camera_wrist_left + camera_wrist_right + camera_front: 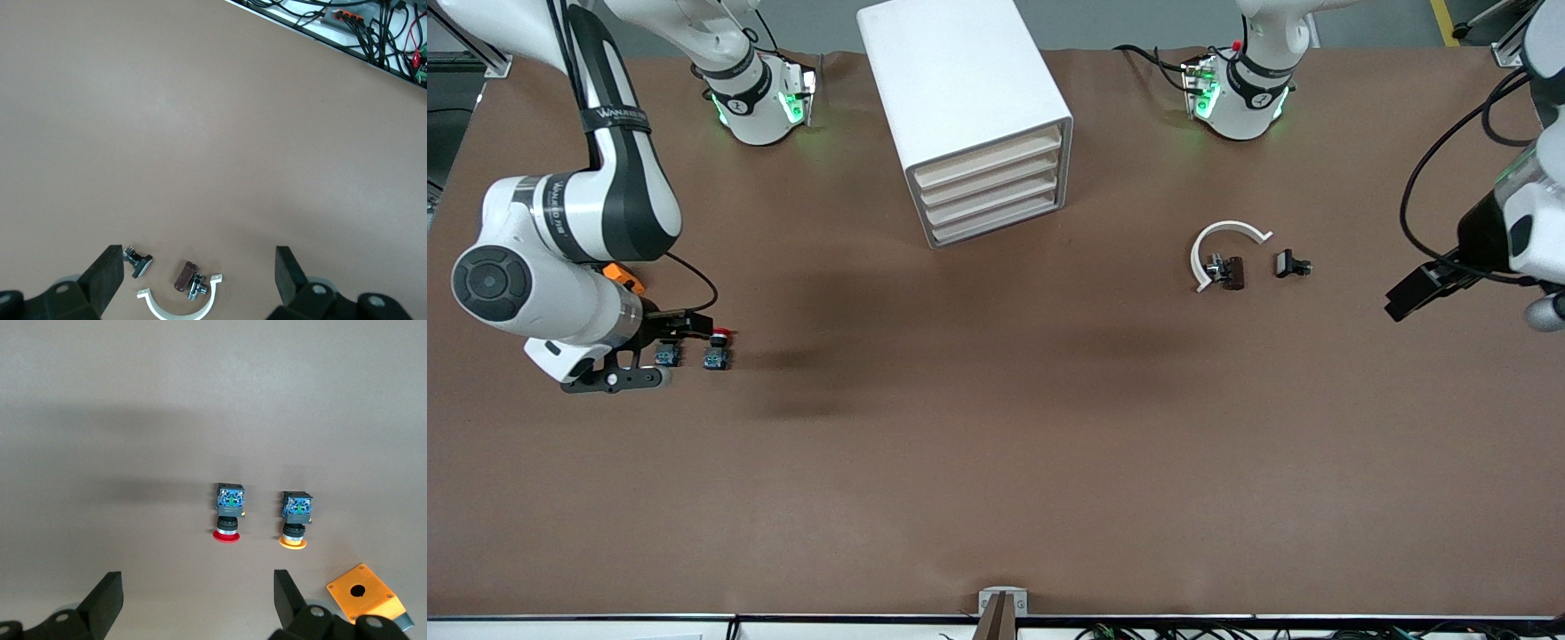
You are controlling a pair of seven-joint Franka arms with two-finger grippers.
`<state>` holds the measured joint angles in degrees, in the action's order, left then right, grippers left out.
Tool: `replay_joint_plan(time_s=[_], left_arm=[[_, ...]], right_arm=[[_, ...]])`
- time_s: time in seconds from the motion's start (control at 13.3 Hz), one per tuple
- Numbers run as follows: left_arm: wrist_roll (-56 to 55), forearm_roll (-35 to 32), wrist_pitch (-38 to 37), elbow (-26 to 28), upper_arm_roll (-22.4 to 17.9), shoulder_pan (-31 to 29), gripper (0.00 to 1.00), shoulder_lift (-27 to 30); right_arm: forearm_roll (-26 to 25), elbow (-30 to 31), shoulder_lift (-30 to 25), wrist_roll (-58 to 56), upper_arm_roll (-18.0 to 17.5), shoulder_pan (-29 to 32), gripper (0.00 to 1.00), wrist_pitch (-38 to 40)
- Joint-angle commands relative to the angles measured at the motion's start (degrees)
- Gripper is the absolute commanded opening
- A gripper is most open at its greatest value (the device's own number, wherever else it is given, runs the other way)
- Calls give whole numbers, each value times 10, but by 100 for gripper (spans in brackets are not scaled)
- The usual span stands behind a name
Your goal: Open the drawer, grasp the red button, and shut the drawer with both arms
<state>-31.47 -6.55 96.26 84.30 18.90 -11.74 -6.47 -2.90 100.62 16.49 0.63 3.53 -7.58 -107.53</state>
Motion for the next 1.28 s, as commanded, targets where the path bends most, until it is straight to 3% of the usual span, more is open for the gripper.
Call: replay_joint_plan(time_s=[0.0, 0.23, 0.53, 0.75, 1.21], left_arm=[[32, 13, -27, -12, 6, -12, 100, 13], [71, 14, -57, -12, -8, -8, 100, 32], [144, 71, -120, -5, -125, 74, 100, 68], [228, 72, -129, 36, -162, 94, 100, 108], [233, 71, -127, 71, -161, 114, 100, 123]], right_arm=[[9, -45, 1, 2, 2, 6, 100, 47], [10, -72, 3, 1, 2, 19, 100, 62], [23, -89, 3, 2, 0, 41, 100, 61], [47, -115, 3, 3, 2, 42, 100, 64], [47, -151, -10, 4, 2, 41, 100, 104]])
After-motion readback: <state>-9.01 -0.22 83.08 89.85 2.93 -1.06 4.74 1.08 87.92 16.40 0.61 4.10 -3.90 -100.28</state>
